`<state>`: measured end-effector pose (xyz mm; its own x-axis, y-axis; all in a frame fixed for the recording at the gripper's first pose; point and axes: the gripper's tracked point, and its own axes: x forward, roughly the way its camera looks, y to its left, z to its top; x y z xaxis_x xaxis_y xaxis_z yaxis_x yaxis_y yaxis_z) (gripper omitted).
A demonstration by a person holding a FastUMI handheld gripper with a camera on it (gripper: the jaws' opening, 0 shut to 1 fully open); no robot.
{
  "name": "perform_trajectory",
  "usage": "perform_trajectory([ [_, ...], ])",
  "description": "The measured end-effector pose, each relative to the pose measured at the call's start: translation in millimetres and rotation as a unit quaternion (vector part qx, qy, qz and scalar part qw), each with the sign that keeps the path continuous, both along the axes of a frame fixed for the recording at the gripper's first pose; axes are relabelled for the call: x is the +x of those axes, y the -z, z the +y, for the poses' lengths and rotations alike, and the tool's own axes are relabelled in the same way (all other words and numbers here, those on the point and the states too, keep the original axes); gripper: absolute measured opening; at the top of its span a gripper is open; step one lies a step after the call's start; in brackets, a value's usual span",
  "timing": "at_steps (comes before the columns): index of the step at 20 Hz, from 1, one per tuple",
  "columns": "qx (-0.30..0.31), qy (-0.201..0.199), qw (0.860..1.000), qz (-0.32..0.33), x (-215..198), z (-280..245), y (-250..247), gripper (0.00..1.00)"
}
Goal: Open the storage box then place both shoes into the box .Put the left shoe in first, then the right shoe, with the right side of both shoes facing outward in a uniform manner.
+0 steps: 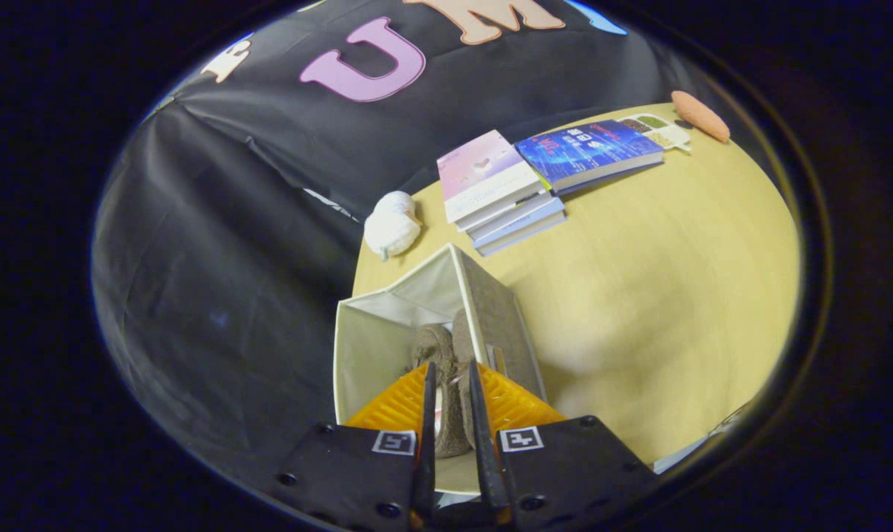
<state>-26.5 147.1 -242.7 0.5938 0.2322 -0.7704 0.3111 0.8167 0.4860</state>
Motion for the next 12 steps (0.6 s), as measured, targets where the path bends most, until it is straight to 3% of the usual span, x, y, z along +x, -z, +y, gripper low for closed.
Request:
perform_trajectory([
  [7,-0.055,0.01,0.995,-0.078,27.7,-34.3,-38.8,0.27],
  [12,-0.147,0.015,0.972,-0.183,62.9,-77.1,-96.4,0.27],
])
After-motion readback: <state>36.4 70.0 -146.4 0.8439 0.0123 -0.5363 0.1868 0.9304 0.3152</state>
